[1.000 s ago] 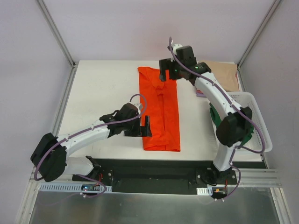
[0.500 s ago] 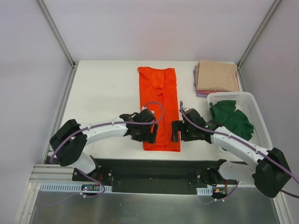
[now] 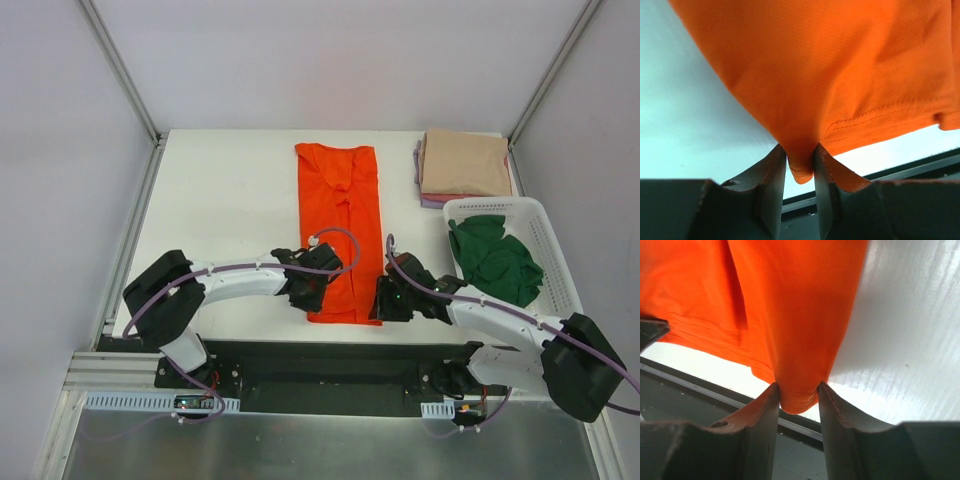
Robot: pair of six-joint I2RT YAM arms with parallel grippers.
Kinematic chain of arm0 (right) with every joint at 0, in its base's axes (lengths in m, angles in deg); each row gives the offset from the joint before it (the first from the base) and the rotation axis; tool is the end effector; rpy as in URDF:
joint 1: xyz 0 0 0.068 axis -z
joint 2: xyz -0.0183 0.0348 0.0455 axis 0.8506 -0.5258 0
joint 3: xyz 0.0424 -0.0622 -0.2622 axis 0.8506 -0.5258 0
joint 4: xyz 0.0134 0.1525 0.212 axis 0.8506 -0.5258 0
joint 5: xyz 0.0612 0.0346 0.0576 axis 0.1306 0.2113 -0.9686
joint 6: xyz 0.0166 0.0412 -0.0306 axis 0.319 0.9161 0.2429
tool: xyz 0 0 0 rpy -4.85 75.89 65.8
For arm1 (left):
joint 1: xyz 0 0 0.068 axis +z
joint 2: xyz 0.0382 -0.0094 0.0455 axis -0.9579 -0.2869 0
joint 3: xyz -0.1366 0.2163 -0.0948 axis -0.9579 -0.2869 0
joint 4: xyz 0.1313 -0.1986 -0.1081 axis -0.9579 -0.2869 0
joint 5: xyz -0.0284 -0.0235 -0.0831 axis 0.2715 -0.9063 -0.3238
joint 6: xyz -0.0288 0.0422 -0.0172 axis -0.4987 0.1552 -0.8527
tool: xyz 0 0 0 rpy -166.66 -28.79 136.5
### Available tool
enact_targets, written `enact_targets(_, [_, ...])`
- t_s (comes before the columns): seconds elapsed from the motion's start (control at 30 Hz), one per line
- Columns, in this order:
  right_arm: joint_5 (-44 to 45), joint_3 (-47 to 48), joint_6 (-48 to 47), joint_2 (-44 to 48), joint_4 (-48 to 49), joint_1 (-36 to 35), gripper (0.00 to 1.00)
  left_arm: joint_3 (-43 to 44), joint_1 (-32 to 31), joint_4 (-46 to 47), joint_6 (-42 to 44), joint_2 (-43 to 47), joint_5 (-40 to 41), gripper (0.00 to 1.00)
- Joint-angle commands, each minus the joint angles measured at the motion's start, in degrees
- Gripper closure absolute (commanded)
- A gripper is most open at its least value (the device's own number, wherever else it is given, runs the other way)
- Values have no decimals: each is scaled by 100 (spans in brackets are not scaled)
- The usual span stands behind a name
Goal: Fold and stack the t-shirts
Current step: Grab the bottom of the folded rectangular tshirt with both arms
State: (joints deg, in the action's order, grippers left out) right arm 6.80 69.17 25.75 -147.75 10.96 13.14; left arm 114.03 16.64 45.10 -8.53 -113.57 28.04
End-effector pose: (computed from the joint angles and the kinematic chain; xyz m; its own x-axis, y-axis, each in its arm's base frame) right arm 0.1431 0.1486 0.1718 -0.8461 -0.1958 -0.4958 -0.3981 0.8506 0.3436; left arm 0.1711 -0.2579 0.1731 -0.8912 0.2497 -0.3788 0.3563 0.9020 -0.2436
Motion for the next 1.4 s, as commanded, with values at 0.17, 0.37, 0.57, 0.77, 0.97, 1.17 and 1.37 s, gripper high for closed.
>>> enact_targets(0.17, [438, -155, 297, -81, -566, -47, 82, -402, -36, -460, -517, 692, 572, 96])
enact_targets(0.37, [8, -348, 165, 76, -181, -205, 88, -947, -44, -425, -675, 1176, 378, 93])
enact_targets(0.57, [-371, -410, 121, 463, 198, -749, 100, -1334, -44, -171, -991, 1570, -17, 100])
enact_targets(0.77, [-459, -243, 34, 1025, 180, -996, 100, -1800, -88, 110, -1168, 2783, -167, 100])
enact_targets(0.97, [-134, 485, -449, 790, 172, -918, 100, -1205, 25, 287, -817, 2671, 96, 100])
enact_targets(1.17, [824, 1469, -1029, -80, 31, -320, 100, -510, 1026, 462, -492, 2127, 256, 100])
enact_targets(1.37, [596, 2507, -1724, -1231, 145, 487, 100, 518, 1897, 621, 167, 1037, -228, 100])
